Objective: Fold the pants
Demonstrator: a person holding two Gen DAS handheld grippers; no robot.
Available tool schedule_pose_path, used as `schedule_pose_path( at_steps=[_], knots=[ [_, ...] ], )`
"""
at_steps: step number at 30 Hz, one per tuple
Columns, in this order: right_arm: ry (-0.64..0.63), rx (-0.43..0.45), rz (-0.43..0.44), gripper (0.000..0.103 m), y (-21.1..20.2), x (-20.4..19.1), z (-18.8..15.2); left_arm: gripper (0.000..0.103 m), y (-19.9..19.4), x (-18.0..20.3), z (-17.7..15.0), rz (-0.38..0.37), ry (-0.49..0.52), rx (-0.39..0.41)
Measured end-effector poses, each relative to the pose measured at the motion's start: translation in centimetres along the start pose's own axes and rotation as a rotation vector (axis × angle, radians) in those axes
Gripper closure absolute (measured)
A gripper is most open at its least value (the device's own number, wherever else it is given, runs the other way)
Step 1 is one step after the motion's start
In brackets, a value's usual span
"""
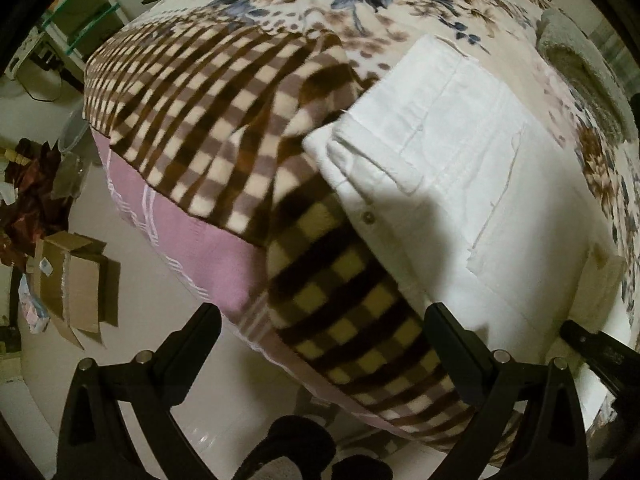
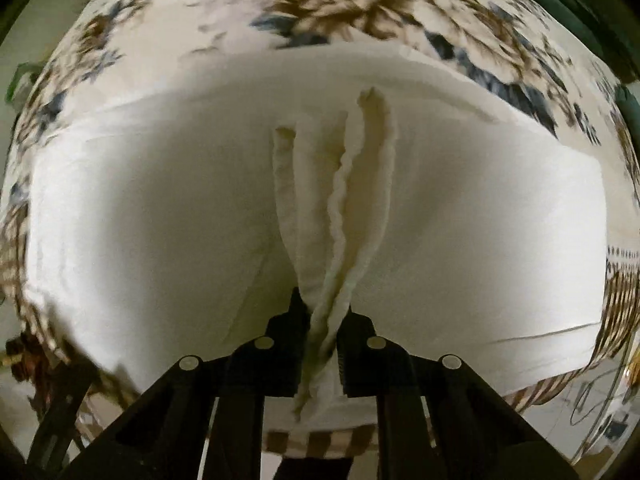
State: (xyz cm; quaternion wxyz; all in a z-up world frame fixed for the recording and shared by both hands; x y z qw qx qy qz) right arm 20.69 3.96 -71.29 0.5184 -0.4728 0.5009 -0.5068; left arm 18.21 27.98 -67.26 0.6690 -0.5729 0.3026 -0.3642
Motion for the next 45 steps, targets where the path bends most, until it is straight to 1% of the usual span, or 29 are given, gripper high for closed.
schedule_pose_path(
  at_steps=[2, 4, 6, 7, 8, 9, 10, 12, 14, 15, 16, 17, 18, 20, 22, 25, 26, 27, 28, 29, 30, 32, 36, 38, 39, 40, 41, 43, 45],
  knots=[
    [-0.047, -0.028, -0.007, 0.088, 0.8, -0.3, -0.4, 0.000, 0.3, -0.5, 0.2, -0.004, -0.002, -0.001],
    [-0.034, -0.037, 0.018, 0.086, 1.3, 0.1, -0.5, 0.000, 0.7, -0.8, 0.4, -0.003, -0.013, -0.008],
    [-0.013, -0.069, 0.097, 0.077, 1.1, 0.3, -0.1, 0.000, 0.8, -1.0, 0.8, -0.029, -0.035, -0.008],
    [0.006, -0.080, 0.157, 0.070, 0.6, 0.9, -0.1, 0.000, 0.7, -1.0, 1.0, -0.052, -0.047, -0.006],
    [0.041, -0.067, 0.185, 0.064, -0.1, 2.1, 0.0, 0.000, 0.7, -1.0, 1.1, -0.097, -0.068, -0.007],
    [0.072, -0.054, 0.178, 0.060, -0.6, 3.3, -0.1, 0.000, 0.8, -1.0, 1.3, -0.159, -0.108, -0.013],
    [0.123, -0.039, 0.202, 0.053, -1.2, 4.7, -0.3, 0.000, 0.9, -1.2, 1.5, -0.189, -0.135, -0.018],
    [0.205, -0.028, 0.245, 0.050, -2.1, 6.6, -0.5, 0.000, 1.5, -1.6, 1.9, -0.289, -0.228, -0.029],
    [0.237, -0.021, 0.231, 0.049, -2.1, 8.7, -0.7, 0.003, 1.8, -2.0, 2.4, -0.339, -0.287, -0.002],
    [0.248, -0.027, 0.211, 0.049, -1.7, 9.7, -1.4, 0.014, 2.0, -2.1, 2.8, -0.363, -0.315, 0.006],
    [0.258, -0.036, 0.200, 0.049, -1.5, 10.4, -1.4, 0.020, 2.3, -2.1, 3.1, -0.390, -0.341, 0.003],
    [0.279, -0.050, 0.190, 0.049, -1.2, 11.1, -1.4, 0.043, 2.6, -1.9, 3.2, -0.419, -0.359, -0.003],
    [0.298, -0.058, 0.186, 0.049, -0.8, 11.4, -1.6, 0.058, 2.9, -1.8, 3.3, -0.444, -0.370, -0.009],
    [0.318, -0.063, 0.185, 0.049, 0.1, 12.4, -2.3, 0.058, 3.6, -1.4, 3.4, -0.456, -0.379, -0.024],
    [0.325, -0.057, 0.188, 0.049, 0.1, 13.1, -2.4, 0.053, 4.2, -0.8, 3.4, -0.459, -0.384, -0.037],
    [0.321, -0.057, 0.191, 0.049, -0.1, 13.9, -2.9, 0.051, 4.7, -0.9, 3.6, -0.497, -0.419, -0.029],
    [0.316, -0.058, 0.192, 0.049, -0.1, 13.7, -2.6, 0.054, 4.6, -1.0, 3.5, -0.509, -0.429, -0.015],
    [0.306, -0.059, 0.190, 0.049, -0.1, 13.8, -2.7, 0.061, 4.4, -0.9, 3.5, -0.511, -0.434, 0.003],
    [0.299, -0.056, 0.187, 0.049, 0.3, 12.3, -2.0, 0.069, 4.0, -0.9, 3.4, -0.515, -0.436, 0.026],
    [0.293, -0.053, 0.185, 0.049, 0.3, 12.1, -2.0, 0.077, 3.3, -0.8, 3.4, -0.512, -0.428, 0.055],
    [0.286, -0.054, 0.183, 0.049, 0.2, 12.2, -2.1, 0.080, 2.2, -0.6, 3.2, -0.495, -0.407, 0.092],
    [0.278, -0.059, 0.180, 0.049, 0.2, 11.6, -2.0, 0.081, 0.3, -0.4, 3.1, -0.491, -0.382, 0.145],
    [0.262, -0.067, 0.174, 0.049, 0.4, 10.3, -1.9, 0.081, -1.6, 0.3, 3.3, -0.498, -0.336, 0.195],
    [0.261, -0.069, 0.175, 0.049, 0.5, 10.0, -1.9, 0.080, -1.0, 0.5, 3.9, -0.472, -0.321, 0.188],
    [0.260, -0.074, 0.175, 0.049, 0.8, 9.4, -1.4, 0.079, -0.2, 0.6, 4.4, -0.464, -0.334, 0.171],
    [0.259, -0.076, 0.175, 0.048, 0.8, 9.3, -1.3, 0.077, 0.5, 0.4, 4.7, -0.452, -0.343, 0.154],
    [0.258, -0.079, 0.174, 0.048, 1.0, 9.0, -1.1, 0.077, 1.4, 0.2, 4.9, -0.438, -0.353, 0.110],
    [0.255, -0.086, 0.174, 0.048, 1.2, 8.6, -0.7, 0.077, 1.3, -0.5, 4.5, -0.474, -0.384, 0.090],
    [0.256, -0.090, 0.178, 0.048, 1.3, 8.6, -0.7, 0.075, -0.6, -1.3, 3.5, -0.509, -0.409, 0.087]
  ],
)
Point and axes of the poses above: each gripper's, at about its wrist camera, not at the fingertips, and y roughly the way its jaws point, x to its right, z to its top, the point moved 6 cm from there along y, roughly the way its jaws point
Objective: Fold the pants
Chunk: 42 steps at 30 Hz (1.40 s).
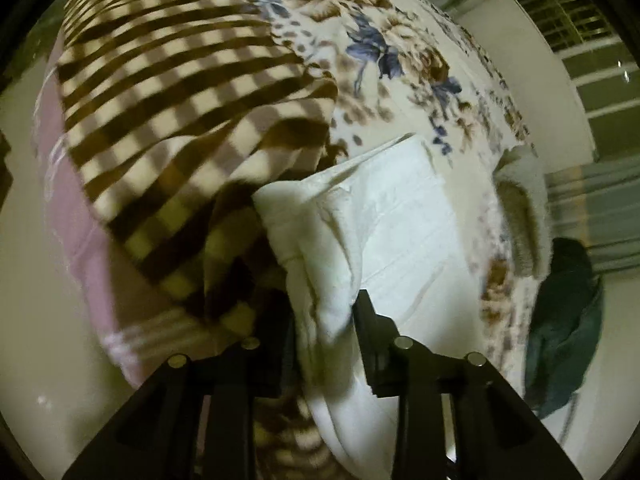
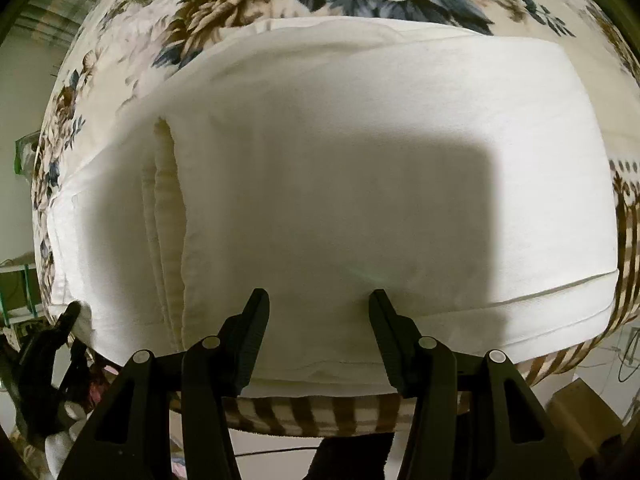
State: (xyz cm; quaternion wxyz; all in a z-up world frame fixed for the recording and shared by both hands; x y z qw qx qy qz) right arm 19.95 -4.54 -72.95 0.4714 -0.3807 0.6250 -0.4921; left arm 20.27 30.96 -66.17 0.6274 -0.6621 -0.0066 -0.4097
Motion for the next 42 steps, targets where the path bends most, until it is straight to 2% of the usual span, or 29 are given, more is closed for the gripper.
schedule_pose_path(
  at_steps=[2, 4, 5, 6, 11, 14, 16, 17, 18, 20, 24, 27, 28, 29, 31, 32, 33, 34, 39, 42],
  knots=[
    [0.005, -0.005, 0.009, 0.049, 0.0, 0.2, 0.0, 0.074, -1.9, -0.2, -0.3, 0.013, -0.006, 0.027],
    [0.004, -0.008, 0.012, 0.049, 0.2, 0.1, 0.2, 0.064, -3.4, -0.4, 0.1, -0.010, -0.023, 0.060],
    [0.003, -0.009, 0.013, 0.049, 0.3, -0.1, 0.3, 0.054, -3.7, -0.5, 0.6, -0.011, -0.024, 0.080],
    [0.002, -0.010, 0.013, 0.048, 0.3, 0.0, 0.3, 0.050, -3.5, -0.5, 1.3, -0.016, -0.025, 0.093],
    [0.002, -0.012, 0.008, 0.049, 0.6, -0.7, 0.7, 0.050, 0.2, -1.0, 3.5, 0.010, -0.022, 0.030],
    [0.000, -0.010, 0.004, 0.049, 0.7, -0.7, 0.8, 0.050, 1.4, -1.3, 4.0, 0.010, -0.021, 0.022],
    [0.002, -0.010, 0.004, 0.049, 0.7, -0.7, 0.9, 0.051, 1.8, -1.3, 4.3, -0.018, -0.031, 0.024],
    [0.002, -0.009, 0.004, 0.049, 0.8, -0.8, 1.0, 0.060, 1.8, -1.2, 4.4, -0.017, -0.028, 0.044],
    [0.000, -0.004, -0.001, 0.049, 0.6, -0.8, 1.1, 0.077, 1.7, -0.9, 4.4, -0.017, -0.012, 0.067],
    [-0.003, 0.012, -0.012, 0.048, 0.3, -0.7, 1.3, 0.080, 1.4, -0.3, 4.3, 0.004, 0.030, 0.095],
    [-0.006, 0.040, -0.050, 0.049, -0.3, 0.1, 1.7, 0.080, 0.6, 0.7, 3.6, 0.051, 0.094, 0.159],
    [0.016, 0.023, -0.051, 0.048, -0.1, 0.8, 1.8, 0.080, 0.5, 1.2, 3.5, 0.065, 0.096, 0.166],
    [0.019, 0.020, -0.050, 0.049, -0.1, 0.9, 1.9, 0.078, 0.5, 1.4, 3.5, 0.059, 0.096, 0.164],
    [0.014, 0.021, -0.052, 0.048, -0.1, 0.9, 2.0, 0.067, 0.6, 1.6, 3.5, 0.056, 0.100, 0.158],
    [-0.001, 0.019, -0.060, 0.049, -0.1, 0.8, 2.1, 0.065, 1.6, 1.7, 3.8, 0.057, 0.104, 0.138],
    [-0.007, 0.016, -0.062, 0.049, 0.0, 0.7, 2.1, 0.066, 2.1, 1.7, 4.0, 0.048, 0.104, 0.132],
    [-0.011, 0.013, -0.063, 0.049, 0.0, 0.8, 2.1, 0.079, 2.3, 1.7, 4.0, 0.047, 0.106, 0.130],
    [-0.013, 0.011, -0.064, 0.048, 0.1, 0.8, 2.1, 0.084, 2.4, 1.7, 3.9, 0.050, 0.111, 0.137],
    [-0.011, 0.008, -0.048, 0.048, -0.1, 0.9, 2.5, 0.088, -0.5, 5.2, 2.5, 0.034, 0.254, 0.221],
    [-0.012, 0.014, -0.040, 0.049, -0.4, 1.3, 2.7, 0.088, -2.8, 7.4, 1.6, 0.019, 0.299, 0.260]
  ],
)
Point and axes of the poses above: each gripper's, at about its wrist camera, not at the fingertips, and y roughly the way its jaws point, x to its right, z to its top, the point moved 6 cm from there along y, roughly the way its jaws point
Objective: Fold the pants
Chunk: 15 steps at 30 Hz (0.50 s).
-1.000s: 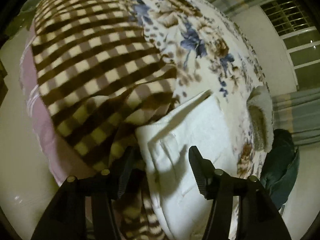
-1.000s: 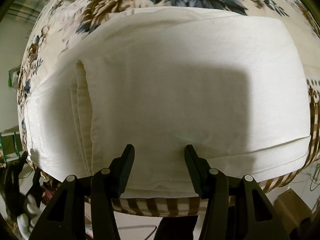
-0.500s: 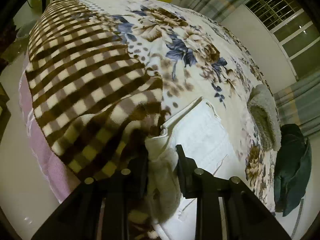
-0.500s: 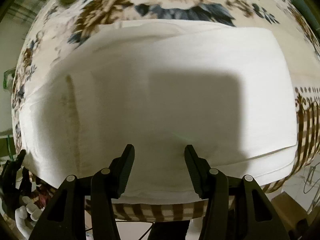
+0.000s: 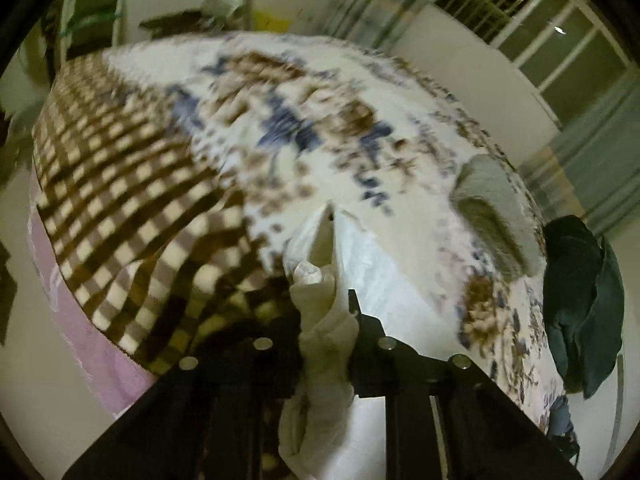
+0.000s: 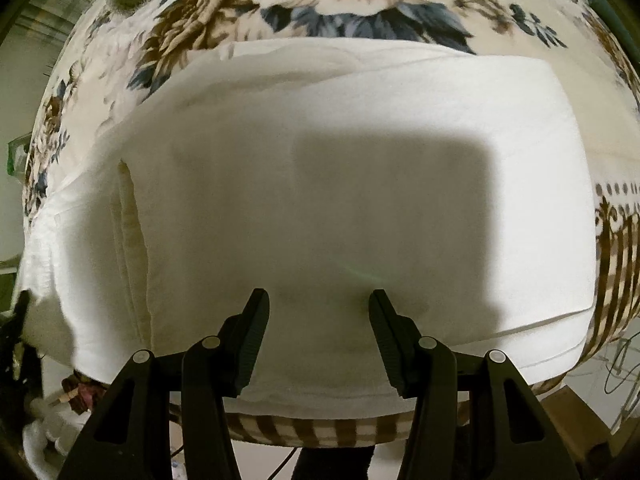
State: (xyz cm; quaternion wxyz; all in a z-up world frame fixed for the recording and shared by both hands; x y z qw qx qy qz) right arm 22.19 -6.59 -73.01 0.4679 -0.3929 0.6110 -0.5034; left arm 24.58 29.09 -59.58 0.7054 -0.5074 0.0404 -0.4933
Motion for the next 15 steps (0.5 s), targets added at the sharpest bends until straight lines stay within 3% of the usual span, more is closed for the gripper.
schedule_pose_path(
  at_steps=[3, 5, 8, 11, 15],
  knots=[
    [0.014, 0.013, 0.024, 0.048, -0.9, 0.5, 0.0, 0.088, -2.9, 3.5, 0.0, -0.028, 0.067, 0.043],
    [0.025, 0.030, 0.052, 0.033, -1.7, 1.3, 0.2, 0.089, -4.2, 5.7, -0.4, -0.042, 0.102, 0.061],
    [0.046, 0.055, 0.085, 0.025, -2.9, 3.3, 0.8, 0.089, -6.8, 10.1, -1.6, -0.076, 0.174, 0.094],
    [0.070, 0.052, 0.116, 0.015, -4.1, 6.8, 2.1, 0.089, -9.1, 14.8, -3.6, -0.113, 0.233, 0.119],
    [0.085, 0.058, 0.135, 0.012, -6.7, 12.9, 3.7, 0.089, -11.0, 21.1, -7.8, -0.146, 0.311, 0.117]
  ],
)
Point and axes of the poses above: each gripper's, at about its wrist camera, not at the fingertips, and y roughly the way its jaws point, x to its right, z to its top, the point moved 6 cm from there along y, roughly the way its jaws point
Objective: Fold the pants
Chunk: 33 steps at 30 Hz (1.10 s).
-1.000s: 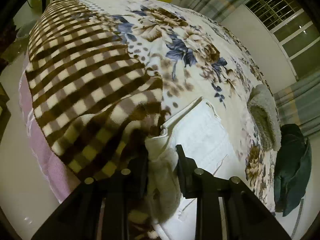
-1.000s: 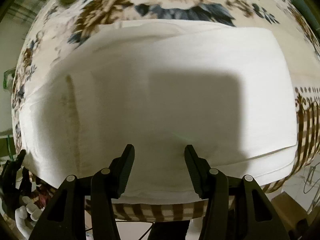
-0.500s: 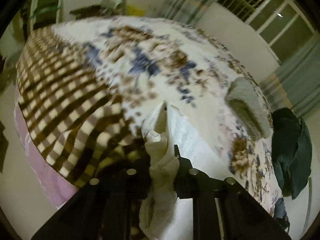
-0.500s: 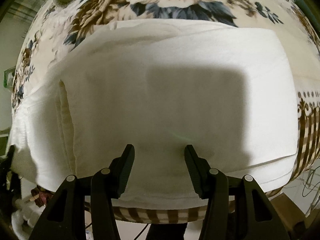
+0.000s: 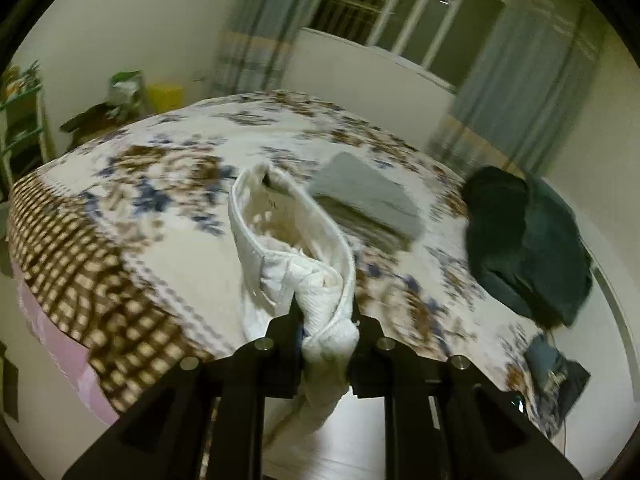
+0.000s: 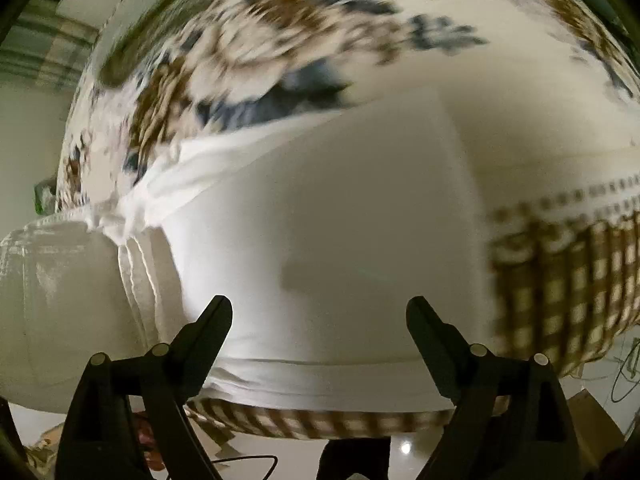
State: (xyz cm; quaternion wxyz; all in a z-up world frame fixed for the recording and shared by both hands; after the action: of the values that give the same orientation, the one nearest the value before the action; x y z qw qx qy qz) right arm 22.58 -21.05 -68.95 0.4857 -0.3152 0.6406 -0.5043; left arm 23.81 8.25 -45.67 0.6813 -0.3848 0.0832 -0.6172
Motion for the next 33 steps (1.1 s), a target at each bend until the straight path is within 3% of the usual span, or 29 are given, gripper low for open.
schedule_pose_path(
  at_steps=[5, 10, 12, 16, 19, 22, 23, 24, 27, 30, 33],
  knots=[
    [0.024, 0.026, -0.024, 0.012, -3.2, 7.8, 2.2, 0.089, 0.9, 8.3, -4.6, -0.057, 0.017, -0.073],
    [0.093, 0.047, -0.069, 0.012, -5.6, 17.2, 3.6, 0.089, 4.6, 16.2, -12.6, -0.115, 0.065, -0.227],
    [0.124, 0.043, -0.083, 0.012, -6.0, 20.7, 3.9, 0.089, 6.5, 18.8, -16.6, -0.111, 0.130, -0.309],
    [0.167, 0.025, -0.059, 0.012, -6.0, 24.8, 4.1, 0.082, 8.6, 21.3, -21.2, -0.049, 0.229, -0.457],
    [0.177, 0.012, 0.005, 0.012, -6.2, 25.7, 4.3, 0.071, 8.1, 21.3, -21.1, -0.042, 0.196, -0.508],
    [0.166, 0.000, 0.089, 0.012, -6.4, 24.7, 4.7, 0.038, 6.5, 20.7, -18.0, -0.017, 0.171, -0.495],
    [0.151, -0.006, 0.135, 0.012, -6.5, 23.6, 4.9, 0.022, 6.5, 20.5, -17.5, -0.006, 0.173, -0.485],
    [0.133, -0.009, 0.168, 0.012, -6.6, 22.4, 5.1, 0.016, 5.9, 19.8, -15.9, 0.004, 0.172, -0.458],
    [0.080, -0.030, 0.257, 0.012, -5.9, 18.3, 5.8, 0.016, 5.6, 16.2, -12.5, 0.101, 0.189, -0.407],
    [0.054, -0.047, 0.309, 0.012, -3.5, 14.3, 6.8, 0.016, 7.9, 10.8, -10.8, 0.266, 0.241, -0.417],
    [0.045, -0.032, 0.281, 0.012, -0.6, 12.3, 8.0, 0.016, 10.7, 6.7, -11.1, 0.370, 0.283, -0.450]
  ],
)
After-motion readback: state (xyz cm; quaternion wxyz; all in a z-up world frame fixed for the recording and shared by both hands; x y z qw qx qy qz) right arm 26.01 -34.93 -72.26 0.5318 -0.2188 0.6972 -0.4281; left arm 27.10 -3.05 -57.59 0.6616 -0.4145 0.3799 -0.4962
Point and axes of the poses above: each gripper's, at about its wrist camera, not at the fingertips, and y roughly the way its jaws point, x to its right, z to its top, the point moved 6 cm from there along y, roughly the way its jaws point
